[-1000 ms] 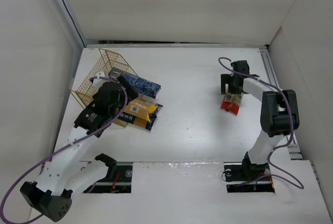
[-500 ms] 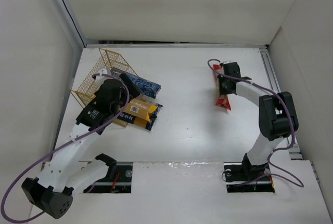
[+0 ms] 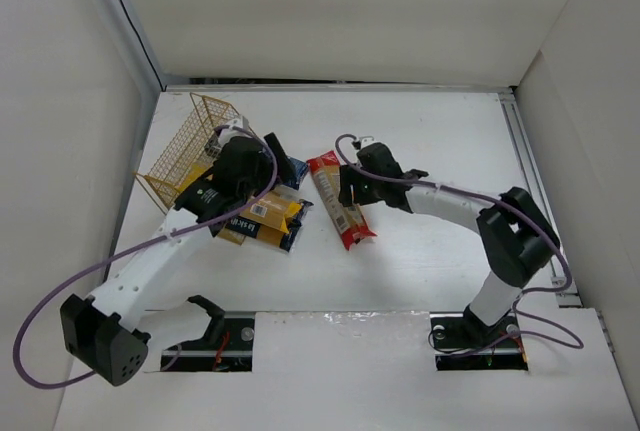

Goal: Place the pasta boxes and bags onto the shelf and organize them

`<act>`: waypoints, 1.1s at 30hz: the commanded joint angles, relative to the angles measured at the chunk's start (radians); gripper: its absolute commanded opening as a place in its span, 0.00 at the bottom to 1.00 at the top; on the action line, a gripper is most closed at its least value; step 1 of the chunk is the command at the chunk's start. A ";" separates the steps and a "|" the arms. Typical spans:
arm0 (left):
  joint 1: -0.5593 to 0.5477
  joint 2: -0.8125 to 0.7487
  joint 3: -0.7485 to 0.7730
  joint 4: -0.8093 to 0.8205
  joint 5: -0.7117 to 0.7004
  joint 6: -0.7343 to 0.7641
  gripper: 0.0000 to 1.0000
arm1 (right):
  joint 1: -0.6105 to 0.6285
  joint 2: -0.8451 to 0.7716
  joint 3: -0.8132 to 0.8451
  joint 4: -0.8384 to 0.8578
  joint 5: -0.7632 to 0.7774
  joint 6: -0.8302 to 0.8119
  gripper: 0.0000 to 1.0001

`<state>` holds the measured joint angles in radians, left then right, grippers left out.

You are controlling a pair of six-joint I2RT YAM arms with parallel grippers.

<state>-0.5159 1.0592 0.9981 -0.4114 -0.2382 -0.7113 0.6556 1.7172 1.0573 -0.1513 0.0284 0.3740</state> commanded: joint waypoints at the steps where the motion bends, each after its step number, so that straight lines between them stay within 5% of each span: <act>1: -0.068 0.053 0.085 0.060 0.030 0.026 1.00 | -0.036 -0.094 0.058 0.091 0.053 0.071 0.70; 3: -0.111 0.125 0.108 0.069 0.020 0.026 1.00 | -0.045 -0.152 0.024 0.091 0.062 0.071 0.81; 8: -0.196 0.295 0.212 0.042 0.001 0.001 1.00 | -0.082 -0.353 -0.081 0.091 0.142 0.031 0.86; 17: -0.348 0.668 0.410 -0.173 -0.159 -0.310 1.00 | -0.404 -0.816 -0.336 0.009 0.215 -0.033 0.94; 25: -0.348 0.847 0.465 -0.211 -0.191 -0.465 1.00 | -0.514 -0.866 -0.336 -0.083 0.188 -0.139 0.96; 33: -0.303 0.959 0.517 -0.138 -0.170 -0.455 1.00 | -0.565 -0.828 -0.336 -0.074 0.114 -0.213 0.96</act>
<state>-0.8349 2.0003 1.4548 -0.5652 -0.3820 -1.1458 0.0975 0.8894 0.7219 -0.2417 0.1749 0.2096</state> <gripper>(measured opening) 0.997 0.961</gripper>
